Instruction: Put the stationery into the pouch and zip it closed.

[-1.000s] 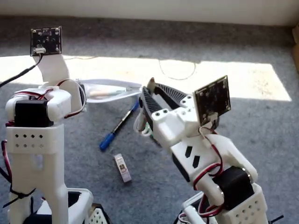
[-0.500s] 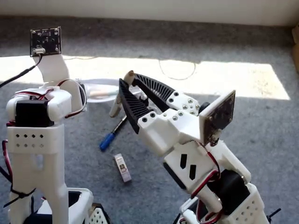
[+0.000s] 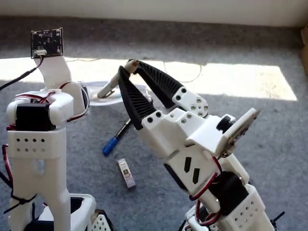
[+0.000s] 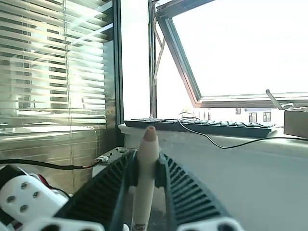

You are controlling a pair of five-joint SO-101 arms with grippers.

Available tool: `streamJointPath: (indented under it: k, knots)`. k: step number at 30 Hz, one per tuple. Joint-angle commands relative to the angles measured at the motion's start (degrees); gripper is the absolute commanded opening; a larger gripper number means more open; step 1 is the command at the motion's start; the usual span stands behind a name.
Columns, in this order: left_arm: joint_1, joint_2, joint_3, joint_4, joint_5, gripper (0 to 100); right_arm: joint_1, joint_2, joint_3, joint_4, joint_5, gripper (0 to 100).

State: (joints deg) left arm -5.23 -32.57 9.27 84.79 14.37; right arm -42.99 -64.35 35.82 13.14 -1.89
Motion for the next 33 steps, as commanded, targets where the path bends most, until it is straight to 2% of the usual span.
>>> streamJointPath:
  k: [1, 16, 21, 25, 33]
  knots:
    - [1.19, 0.66, 0.22, -0.18, 0.70, 1, -0.57, -0.57, 1.19, -4.26, 0.79, 0.5]
    - [1.19, 0.66, 0.22, 0.09, 0.70, 1, 2.68, -0.31, 4.62, -6.37, 0.79, 0.5]
    - [1.19, 0.66, 0.22, 0.18, 0.70, 1, 4.53, 5.05, 5.05, -6.46, 0.70, 0.5]
    - [1.19, 0.66, 0.22, 0.18, 0.70, 1, 6.11, 9.36, 5.49, -10.86, 0.70, 0.5]
    - [1.10, 0.66, 0.22, 0.09, 0.70, 1, 6.02, 10.59, 8.40, -10.77, 0.70, 0.5]
